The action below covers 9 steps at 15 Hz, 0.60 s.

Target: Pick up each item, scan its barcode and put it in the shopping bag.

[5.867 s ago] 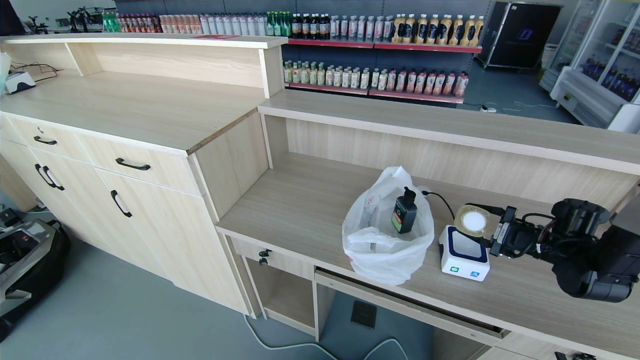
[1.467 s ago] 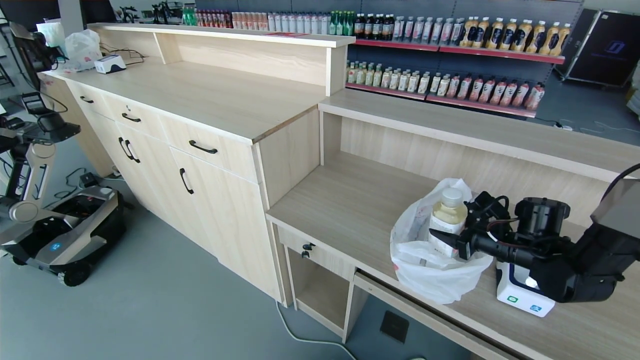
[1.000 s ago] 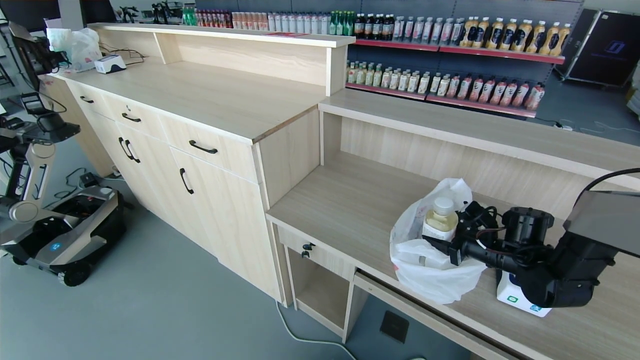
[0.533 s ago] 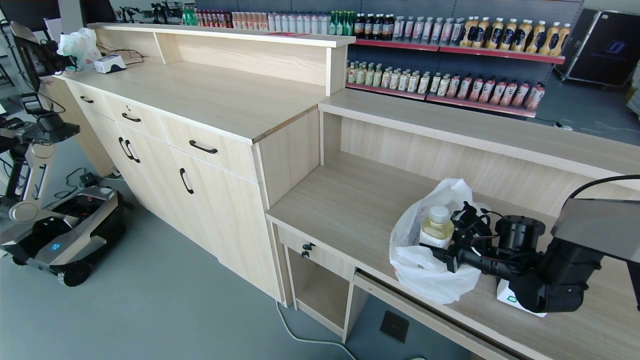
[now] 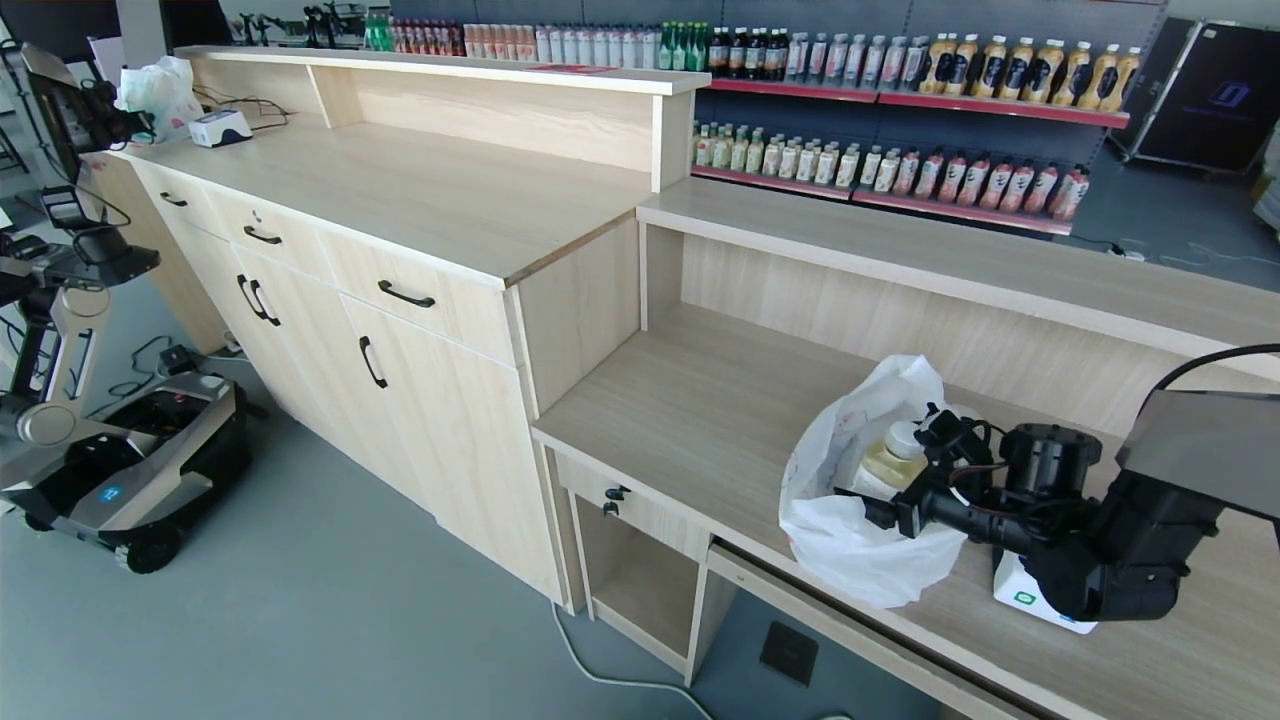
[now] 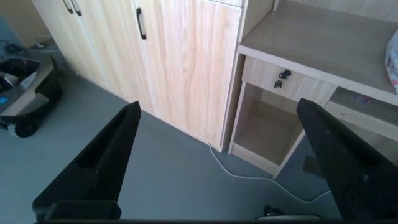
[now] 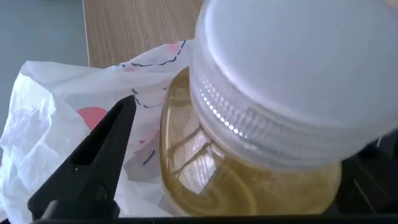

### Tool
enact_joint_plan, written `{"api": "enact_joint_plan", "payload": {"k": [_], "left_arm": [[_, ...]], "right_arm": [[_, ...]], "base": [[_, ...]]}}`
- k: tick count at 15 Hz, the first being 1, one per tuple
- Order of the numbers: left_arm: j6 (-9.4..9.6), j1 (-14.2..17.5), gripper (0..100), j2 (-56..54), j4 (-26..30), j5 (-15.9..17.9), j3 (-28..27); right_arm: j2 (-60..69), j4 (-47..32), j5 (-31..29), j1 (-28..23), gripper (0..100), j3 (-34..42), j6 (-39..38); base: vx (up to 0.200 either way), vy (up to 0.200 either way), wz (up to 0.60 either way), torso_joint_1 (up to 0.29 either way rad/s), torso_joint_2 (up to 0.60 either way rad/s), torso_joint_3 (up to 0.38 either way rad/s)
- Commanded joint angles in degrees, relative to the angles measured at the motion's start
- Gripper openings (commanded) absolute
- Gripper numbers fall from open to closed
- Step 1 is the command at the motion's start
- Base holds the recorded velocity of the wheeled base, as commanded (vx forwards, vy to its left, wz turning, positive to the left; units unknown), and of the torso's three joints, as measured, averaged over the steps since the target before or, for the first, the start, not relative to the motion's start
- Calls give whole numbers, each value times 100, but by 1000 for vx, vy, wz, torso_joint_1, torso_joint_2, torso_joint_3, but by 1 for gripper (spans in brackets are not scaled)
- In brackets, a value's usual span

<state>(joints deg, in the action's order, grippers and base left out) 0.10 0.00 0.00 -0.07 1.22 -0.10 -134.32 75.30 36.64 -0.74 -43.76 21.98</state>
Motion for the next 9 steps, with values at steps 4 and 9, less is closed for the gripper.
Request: {"api": "enact_joint_plan", "payload": {"k": [4,9], "left_arm": [[-1,0,100,0,-1,1,1],[-1,0,100,0,-1,1,1]], "right_arm": [[2208,-956,-61,-40,100,210,-379],[4282,-1931,-588,-558,100,650,483]], "base": [[0,0,0,0,0,0],[0,0,0,0,0,0]]}}
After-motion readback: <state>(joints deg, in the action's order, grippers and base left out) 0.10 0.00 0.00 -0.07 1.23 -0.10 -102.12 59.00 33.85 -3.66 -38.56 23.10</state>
